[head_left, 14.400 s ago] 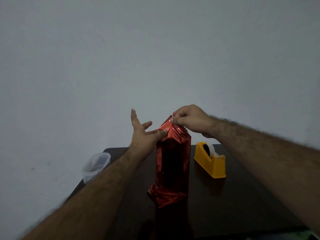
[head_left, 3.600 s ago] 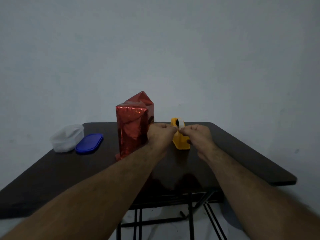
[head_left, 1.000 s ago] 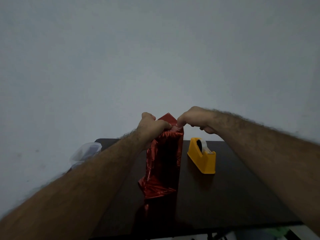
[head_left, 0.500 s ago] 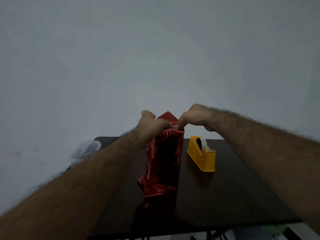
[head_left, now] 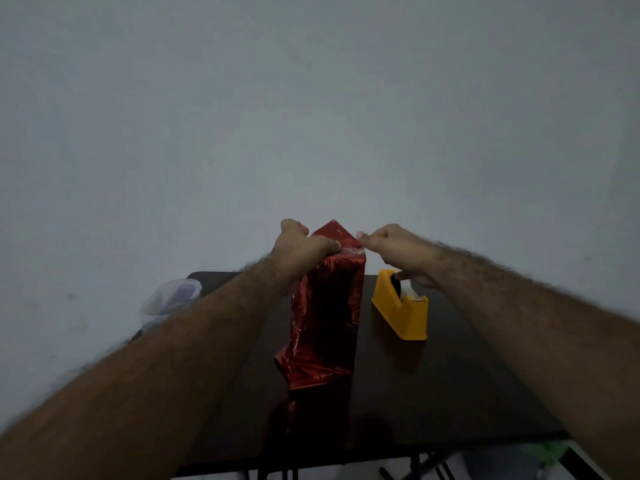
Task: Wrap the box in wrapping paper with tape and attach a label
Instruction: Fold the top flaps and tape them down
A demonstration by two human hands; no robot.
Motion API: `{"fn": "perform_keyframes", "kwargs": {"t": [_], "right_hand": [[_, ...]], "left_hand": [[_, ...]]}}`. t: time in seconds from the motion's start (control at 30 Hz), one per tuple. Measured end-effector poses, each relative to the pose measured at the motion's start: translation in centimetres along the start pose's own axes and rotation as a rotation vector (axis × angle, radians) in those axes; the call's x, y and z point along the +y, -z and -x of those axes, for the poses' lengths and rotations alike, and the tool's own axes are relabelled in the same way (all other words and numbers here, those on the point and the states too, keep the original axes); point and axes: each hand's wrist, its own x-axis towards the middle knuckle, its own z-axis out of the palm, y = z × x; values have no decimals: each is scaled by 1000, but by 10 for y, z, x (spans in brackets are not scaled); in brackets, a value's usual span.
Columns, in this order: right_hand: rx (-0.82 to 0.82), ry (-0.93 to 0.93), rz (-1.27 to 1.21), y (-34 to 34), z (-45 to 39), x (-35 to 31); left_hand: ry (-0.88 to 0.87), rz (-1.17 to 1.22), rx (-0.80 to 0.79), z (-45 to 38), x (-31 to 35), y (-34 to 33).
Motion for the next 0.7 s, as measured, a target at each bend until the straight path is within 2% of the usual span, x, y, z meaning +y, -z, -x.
{"fn": "perform_keyframes", "kwargs": {"t": [0.17, 0.3, 0.4, 0.5, 0.7], "right_hand": [[-49, -121, -91, -21, 10, 17], [99, -99, -194, -27, 4, 24], [94, -31, -268, -24, 3, 12], [48, -19, -210, -20, -7, 5], [41, -114, -194, -22, -16, 2]], "left_hand": [[-8, -6, 15, 2, 1, -2], [3, -9, 4, 5, 3, 0], [3, -13, 8, 7, 4, 0], [1, -17, 8, 9, 5, 0], [1, 8, -2, 11, 4, 0]]}}
